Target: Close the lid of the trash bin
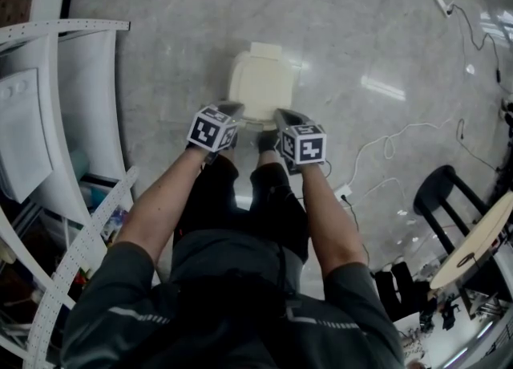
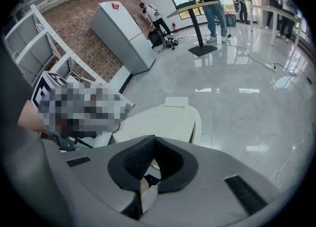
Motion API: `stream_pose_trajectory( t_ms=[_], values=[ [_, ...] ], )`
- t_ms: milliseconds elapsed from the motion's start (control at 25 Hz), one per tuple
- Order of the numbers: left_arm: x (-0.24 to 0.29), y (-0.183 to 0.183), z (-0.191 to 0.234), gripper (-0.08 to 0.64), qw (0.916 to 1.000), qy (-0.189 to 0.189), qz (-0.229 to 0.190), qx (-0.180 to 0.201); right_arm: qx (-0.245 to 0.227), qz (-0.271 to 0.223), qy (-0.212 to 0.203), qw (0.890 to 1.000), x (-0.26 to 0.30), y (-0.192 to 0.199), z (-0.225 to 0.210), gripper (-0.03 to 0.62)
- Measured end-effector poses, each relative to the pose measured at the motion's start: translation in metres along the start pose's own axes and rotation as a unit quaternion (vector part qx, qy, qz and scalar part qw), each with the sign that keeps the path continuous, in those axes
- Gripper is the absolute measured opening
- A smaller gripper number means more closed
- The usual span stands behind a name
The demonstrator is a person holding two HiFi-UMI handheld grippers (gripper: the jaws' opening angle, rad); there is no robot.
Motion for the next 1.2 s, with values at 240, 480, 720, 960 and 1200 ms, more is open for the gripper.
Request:
stream_pose_trajectory(
  t_ms=[240,480,720,960,1200],
  values=[
    [0.016,0.025,-0.003,0.002,0.9998,0.001,0.019,-0.005,0.019,0.017,-0.003,1.000,0.011,0.028,-0.007,0.011],
    [0.036,0.049,0.000,0.002,0.9990,0.005,0.044,0.000,0.021,0.048,-0.002,0.999,0.029,0.057,-0.013,0.011],
    [0.059,0.069,0.006,0.002,0.9977,0.005,0.064,-0.021,0.021,0.072,-0.001,0.997,0.051,0.071,-0.021,0.012],
    [0.074,0.078,0.010,0.002,0.9968,0.005,0.076,-0.024,0.020,0.079,-0.001,0.997,0.069,0.077,-0.024,0.011],
    [0.082,0.082,0.012,0.002,0.9962,0.011,0.082,-0.027,0.012,0.092,0.010,0.996,0.080,0.080,-0.027,0.011]
  ],
)
Point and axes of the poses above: the fingertips, and each gripper's own axes: x forward along the fingers, z to its left, y out of its underside, the point moved 4 cm from there along -x, backward along the fingers, and after that the axes turned 5 degrees about x, right-handed, at the moved point
